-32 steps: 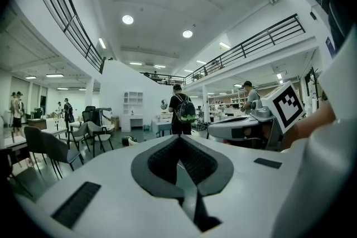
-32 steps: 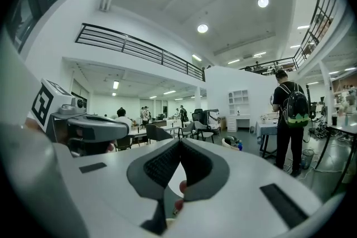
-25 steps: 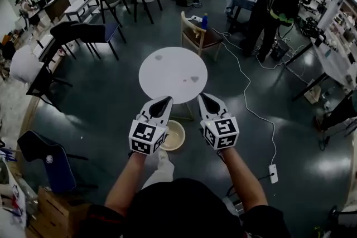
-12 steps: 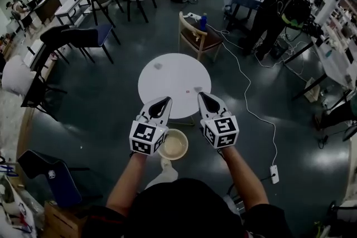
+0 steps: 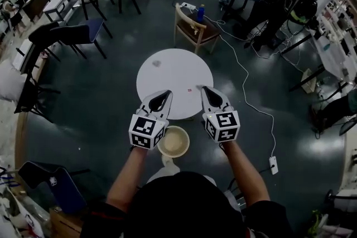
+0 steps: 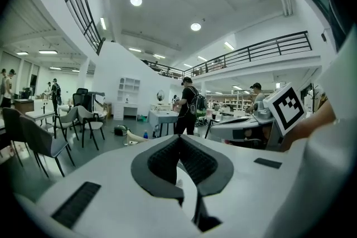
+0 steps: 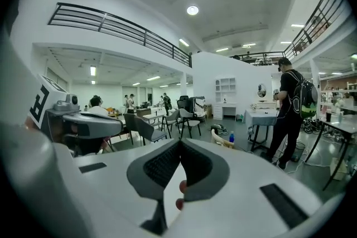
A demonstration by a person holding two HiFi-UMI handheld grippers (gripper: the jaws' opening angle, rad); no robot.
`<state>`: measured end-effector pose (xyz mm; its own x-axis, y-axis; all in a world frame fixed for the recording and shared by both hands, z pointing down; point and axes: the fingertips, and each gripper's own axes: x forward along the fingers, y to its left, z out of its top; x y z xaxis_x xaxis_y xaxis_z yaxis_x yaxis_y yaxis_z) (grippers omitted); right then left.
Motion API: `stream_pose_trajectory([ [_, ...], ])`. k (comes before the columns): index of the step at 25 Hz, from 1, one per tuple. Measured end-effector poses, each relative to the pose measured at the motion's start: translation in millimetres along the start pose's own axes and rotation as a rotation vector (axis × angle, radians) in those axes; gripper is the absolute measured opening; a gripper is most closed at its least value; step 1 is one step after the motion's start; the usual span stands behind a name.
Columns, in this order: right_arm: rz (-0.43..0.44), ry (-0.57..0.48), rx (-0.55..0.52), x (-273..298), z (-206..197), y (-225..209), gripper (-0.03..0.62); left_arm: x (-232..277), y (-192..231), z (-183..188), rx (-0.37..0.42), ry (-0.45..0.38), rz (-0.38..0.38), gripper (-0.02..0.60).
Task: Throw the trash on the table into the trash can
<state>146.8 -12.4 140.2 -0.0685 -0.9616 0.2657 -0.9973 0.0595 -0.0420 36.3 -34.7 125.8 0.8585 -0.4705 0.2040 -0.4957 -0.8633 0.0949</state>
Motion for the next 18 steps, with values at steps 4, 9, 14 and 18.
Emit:
stream_pose_trajectory([
  [4, -0.030, 0.029, 0.032, 23, -14, -3, 0.018, 4, 21, -12, -0.017, 0.023, -0.021, 0.015],
  [9, -0.059, 0.074, 0.063, 40, -34, -9, 0.018, 9, 46, -29, -0.043, 0.057, -0.019, 0.015],
  [14, -0.055, 0.111, 0.062, 52, -57, -21, 0.018, 22, 54, -47, -0.055, 0.082, -0.008, 0.015],
  [18, -0.052, 0.155, 0.057, 55, -82, -31, 0.019, 34, 50, -65, -0.075, 0.106, -0.003, 0.015],
])
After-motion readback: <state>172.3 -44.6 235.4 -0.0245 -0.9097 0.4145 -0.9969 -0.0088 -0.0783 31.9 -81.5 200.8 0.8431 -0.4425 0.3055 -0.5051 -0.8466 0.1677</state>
